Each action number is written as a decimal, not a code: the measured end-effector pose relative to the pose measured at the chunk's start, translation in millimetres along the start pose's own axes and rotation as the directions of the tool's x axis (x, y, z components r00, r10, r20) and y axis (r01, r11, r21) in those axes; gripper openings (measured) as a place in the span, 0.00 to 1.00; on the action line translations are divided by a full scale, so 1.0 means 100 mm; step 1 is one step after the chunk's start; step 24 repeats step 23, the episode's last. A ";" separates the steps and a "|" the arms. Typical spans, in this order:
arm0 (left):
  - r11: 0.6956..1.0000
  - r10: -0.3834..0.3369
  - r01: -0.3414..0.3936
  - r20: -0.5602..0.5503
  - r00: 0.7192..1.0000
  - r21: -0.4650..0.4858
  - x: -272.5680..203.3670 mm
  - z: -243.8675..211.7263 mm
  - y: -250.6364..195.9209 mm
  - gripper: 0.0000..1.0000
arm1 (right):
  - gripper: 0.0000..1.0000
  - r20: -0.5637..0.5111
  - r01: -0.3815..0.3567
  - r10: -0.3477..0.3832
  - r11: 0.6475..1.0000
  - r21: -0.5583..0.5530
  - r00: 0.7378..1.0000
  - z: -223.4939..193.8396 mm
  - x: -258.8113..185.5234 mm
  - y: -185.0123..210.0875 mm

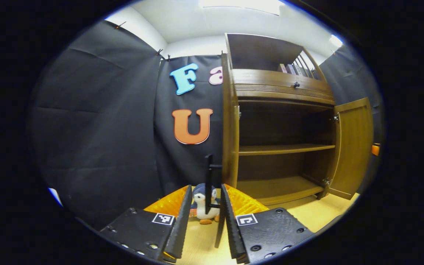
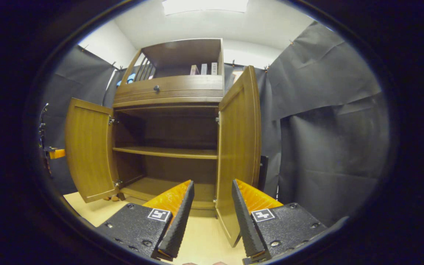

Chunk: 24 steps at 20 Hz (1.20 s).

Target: Open the right door of the double-door shoe cabinet with the right hand, and open the left door with the left hand.

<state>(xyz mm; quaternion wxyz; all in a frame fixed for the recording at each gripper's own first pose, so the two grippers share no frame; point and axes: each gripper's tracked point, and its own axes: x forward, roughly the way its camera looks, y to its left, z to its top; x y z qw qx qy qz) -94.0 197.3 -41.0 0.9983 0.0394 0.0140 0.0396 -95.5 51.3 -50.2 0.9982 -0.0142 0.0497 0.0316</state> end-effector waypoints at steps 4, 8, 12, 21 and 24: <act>1.000 -0.026 0.026 -0.002 1.000 -0.008 -0.08 0.11 -0.27 0.66 | 0.84 0.055 -0.007 0.008 1.000 -0.016 0.998 0.25 -0.08 0.07; 0.995 -0.100 0.100 0.031 0.995 -0.014 -0.20 0.38 -0.72 0.63 | 0.84 0.087 -0.024 0.025 1.000 -0.008 0.996 0.47 -0.13 0.15; 0.989 -0.148 0.147 0.045 0.988 0.015 -0.30 0.61 -1.09 0.94 | 0.89 0.102 -0.039 0.039 0.999 -0.007 0.994 0.68 -0.20 0.19; 0.980 -0.196 0.196 0.047 0.980 -0.010 -0.40 0.97 -1.77 1.00 | 0.88 0.141 -0.077 0.081 0.996 -0.037 0.987 1.13 -0.40 0.40; 0.979 -0.205 0.205 0.061 0.977 0.001 -0.42 1.08 -1.90 0.93 | 0.88 0.148 -0.088 0.092 0.995 -0.038 0.985 1.22 -0.43 0.46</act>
